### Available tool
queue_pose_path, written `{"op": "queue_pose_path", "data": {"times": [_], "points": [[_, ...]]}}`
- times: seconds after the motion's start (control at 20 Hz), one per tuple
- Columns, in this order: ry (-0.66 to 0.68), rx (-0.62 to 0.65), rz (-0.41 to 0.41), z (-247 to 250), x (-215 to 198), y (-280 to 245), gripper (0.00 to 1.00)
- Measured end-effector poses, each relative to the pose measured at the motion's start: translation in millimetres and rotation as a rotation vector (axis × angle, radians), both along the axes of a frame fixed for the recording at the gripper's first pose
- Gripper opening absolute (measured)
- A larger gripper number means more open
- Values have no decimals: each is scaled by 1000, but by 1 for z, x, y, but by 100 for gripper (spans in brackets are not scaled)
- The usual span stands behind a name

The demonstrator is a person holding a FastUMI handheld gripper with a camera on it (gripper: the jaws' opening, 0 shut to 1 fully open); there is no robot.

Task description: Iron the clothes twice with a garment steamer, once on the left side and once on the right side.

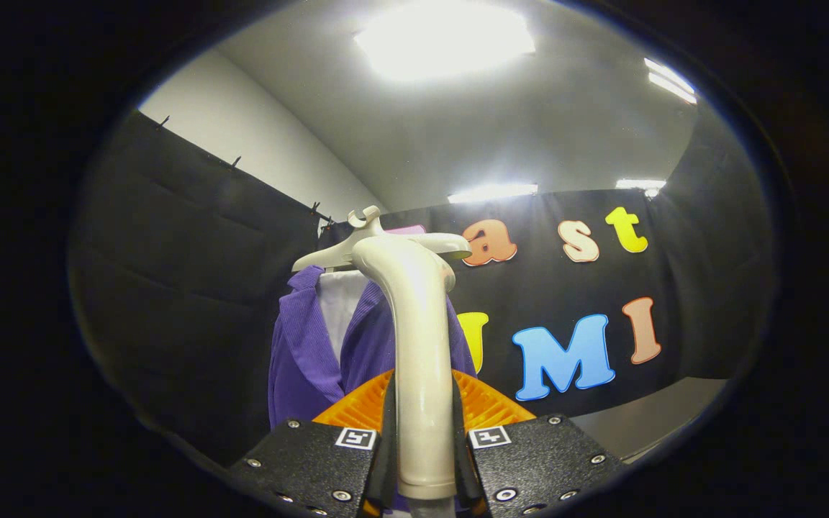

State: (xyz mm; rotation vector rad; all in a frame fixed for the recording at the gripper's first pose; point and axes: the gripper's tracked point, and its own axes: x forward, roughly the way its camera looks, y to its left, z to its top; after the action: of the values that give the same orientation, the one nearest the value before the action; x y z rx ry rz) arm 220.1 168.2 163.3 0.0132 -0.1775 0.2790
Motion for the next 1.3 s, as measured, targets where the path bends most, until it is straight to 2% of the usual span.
{"op": "queue_pose_path", "data": {"times": [0.25, 0.5, 0.95, 1.3], "points": [[-18, -70, -55, -9, 23, 17, 33], [24, -113, -110, -32, 42, 26, 33], [80, -124, -135, -65, 45, 26, 33], [136, -157, -132, -101, 21, 18, 33]]}}
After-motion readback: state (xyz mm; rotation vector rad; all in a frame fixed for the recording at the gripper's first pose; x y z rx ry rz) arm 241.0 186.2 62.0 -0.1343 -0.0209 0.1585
